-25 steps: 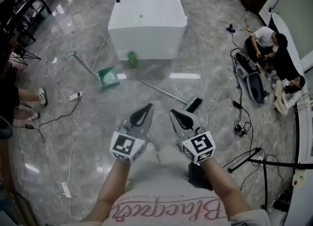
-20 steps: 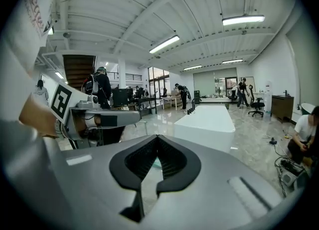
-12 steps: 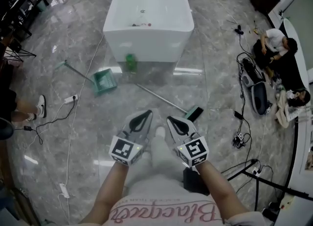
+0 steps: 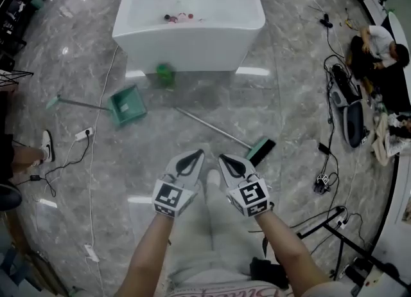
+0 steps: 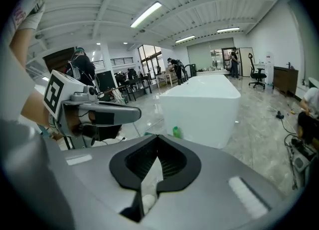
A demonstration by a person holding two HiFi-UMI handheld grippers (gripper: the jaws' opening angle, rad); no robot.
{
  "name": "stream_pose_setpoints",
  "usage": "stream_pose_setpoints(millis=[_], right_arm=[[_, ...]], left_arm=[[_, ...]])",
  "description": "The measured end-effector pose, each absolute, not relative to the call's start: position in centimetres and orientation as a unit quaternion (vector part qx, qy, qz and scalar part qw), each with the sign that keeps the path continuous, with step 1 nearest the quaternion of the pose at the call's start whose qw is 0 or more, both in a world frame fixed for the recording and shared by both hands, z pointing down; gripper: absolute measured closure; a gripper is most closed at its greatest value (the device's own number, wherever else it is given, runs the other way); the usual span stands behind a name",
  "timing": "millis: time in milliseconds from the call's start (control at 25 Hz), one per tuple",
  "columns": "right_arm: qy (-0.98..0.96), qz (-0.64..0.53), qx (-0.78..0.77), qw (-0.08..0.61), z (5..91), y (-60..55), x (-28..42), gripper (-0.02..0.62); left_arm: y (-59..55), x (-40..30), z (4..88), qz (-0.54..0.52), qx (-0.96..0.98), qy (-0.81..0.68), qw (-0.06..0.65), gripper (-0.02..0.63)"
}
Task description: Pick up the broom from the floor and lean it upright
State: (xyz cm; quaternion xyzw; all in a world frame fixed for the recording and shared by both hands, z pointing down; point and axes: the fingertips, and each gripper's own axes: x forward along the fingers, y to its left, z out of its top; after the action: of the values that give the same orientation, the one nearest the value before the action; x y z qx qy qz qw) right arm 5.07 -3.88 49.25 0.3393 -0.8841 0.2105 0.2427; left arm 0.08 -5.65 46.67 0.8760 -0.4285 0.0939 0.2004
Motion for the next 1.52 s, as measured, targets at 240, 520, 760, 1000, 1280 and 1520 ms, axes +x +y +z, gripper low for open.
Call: stream_pose_setpoints(millis=[240,520,760,1000,1280,1520], right_arm=[[-0.875,0.213,0.340,0.272,59.7,-7.5,4.0,0.592],[-0.863,0.187,0.299,0.362,76.4,-11.3,3.8,0.537],[-0.815,0.223,0.238,0.479,91.0,-12.4,5.0,0.482],[-0.778,0.210,0.197,0.558,99.8,-13.1,6.2,0.447],[-0.729,0.200,0.166,0.633,106.6,-13.5,7.9,0.445],[-0.718,0.162,0.148,0.660,108.6,-13.2,8.3,0.518]], left_arm=[[-9.8,0.4,56.6,0.102,0.880,-0.407,0.222,0.607],[-12.4,0.6,70.6,0.137,0.880,-0.382,0.247,0.607],[-14.5,1.1,80.8,0.166,0.874,-0.364,0.274,0.607],[-15.3,0.5,86.9,0.196,0.868,-0.353,0.289,0.607],[-16.8,-0.8,91.0,0.206,0.864,-0.358,0.288,0.607],[-17.1,-2.1,92.0,0.196,0.858,-0.369,0.297,0.607]])
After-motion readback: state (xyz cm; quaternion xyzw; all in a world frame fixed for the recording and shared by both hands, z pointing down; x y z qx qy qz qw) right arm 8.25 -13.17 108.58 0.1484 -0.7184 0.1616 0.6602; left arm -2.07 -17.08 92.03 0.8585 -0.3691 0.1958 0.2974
